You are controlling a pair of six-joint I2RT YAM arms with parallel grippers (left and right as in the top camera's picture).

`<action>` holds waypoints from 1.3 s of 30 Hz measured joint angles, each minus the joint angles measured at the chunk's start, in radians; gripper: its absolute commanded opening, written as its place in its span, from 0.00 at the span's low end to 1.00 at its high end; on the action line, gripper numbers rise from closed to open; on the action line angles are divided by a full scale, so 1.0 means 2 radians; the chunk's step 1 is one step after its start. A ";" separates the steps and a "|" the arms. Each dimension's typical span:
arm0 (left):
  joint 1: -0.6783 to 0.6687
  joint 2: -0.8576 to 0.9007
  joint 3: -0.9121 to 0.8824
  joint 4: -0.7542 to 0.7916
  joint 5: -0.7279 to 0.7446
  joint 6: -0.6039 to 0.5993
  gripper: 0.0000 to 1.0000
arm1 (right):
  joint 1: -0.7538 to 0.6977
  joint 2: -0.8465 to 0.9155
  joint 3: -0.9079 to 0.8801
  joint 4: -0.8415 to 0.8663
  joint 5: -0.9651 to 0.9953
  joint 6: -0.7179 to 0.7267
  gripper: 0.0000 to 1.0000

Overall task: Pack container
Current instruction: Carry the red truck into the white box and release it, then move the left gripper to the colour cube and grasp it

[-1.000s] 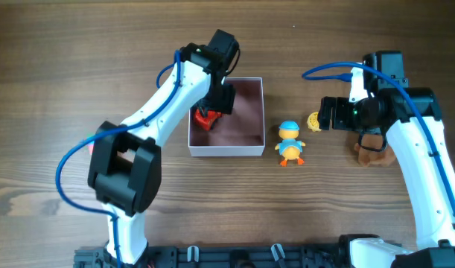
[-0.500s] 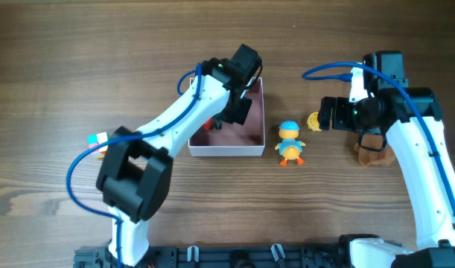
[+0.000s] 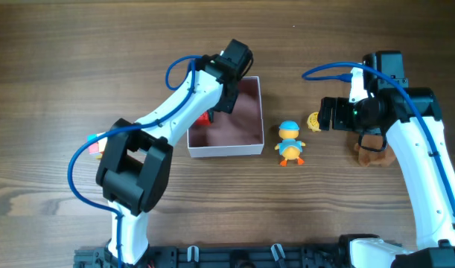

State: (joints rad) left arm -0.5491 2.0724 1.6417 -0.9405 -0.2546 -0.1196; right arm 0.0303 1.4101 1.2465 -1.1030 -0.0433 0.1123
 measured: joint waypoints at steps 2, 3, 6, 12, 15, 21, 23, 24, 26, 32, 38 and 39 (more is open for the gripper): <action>0.005 0.000 0.000 0.003 -0.005 0.000 0.08 | 0.000 0.000 0.000 0.000 0.000 0.000 1.00; 0.008 0.000 0.000 0.006 -0.005 0.000 0.09 | 0.000 0.000 0.000 0.000 0.000 0.000 1.00; 0.011 0.000 0.000 0.009 -0.005 0.000 0.09 | 0.000 0.000 0.000 0.000 0.000 0.000 1.00; -0.004 0.000 0.000 0.008 -0.006 0.002 0.25 | 0.000 0.000 0.000 0.000 0.000 0.000 1.00; -0.021 -0.008 0.001 -0.013 -0.009 0.002 0.33 | 0.000 0.000 0.000 0.000 0.000 0.000 1.00; -0.035 -0.100 0.010 -0.079 -0.009 -0.024 0.66 | 0.000 0.000 0.000 0.000 0.000 0.000 1.00; -0.017 -0.150 0.013 -0.104 -0.009 -0.044 0.85 | 0.000 0.000 0.000 0.000 0.000 0.000 1.00; 0.012 -0.199 0.018 -0.122 -0.009 -0.062 0.94 | 0.000 0.000 0.000 0.000 0.000 0.000 1.00; 0.058 -0.244 0.025 -0.162 -0.009 -0.084 0.97 | 0.000 0.000 0.000 0.000 0.000 0.000 1.00; 0.227 -0.293 -0.001 -0.213 0.001 -0.116 1.00 | 0.000 0.000 0.000 0.000 0.000 0.000 1.00; 0.317 -0.284 -0.146 -0.112 0.030 -0.110 1.00 | 0.000 0.000 0.000 0.000 0.000 0.000 1.00; 0.331 -0.282 -0.175 -0.086 0.039 -0.104 1.00 | 0.000 0.000 0.000 0.000 0.000 0.000 1.00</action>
State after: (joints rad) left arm 0.1127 1.5078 1.2907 -1.1122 -0.1761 -0.3283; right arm 0.0303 1.4101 1.2465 -1.1034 -0.0433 0.1123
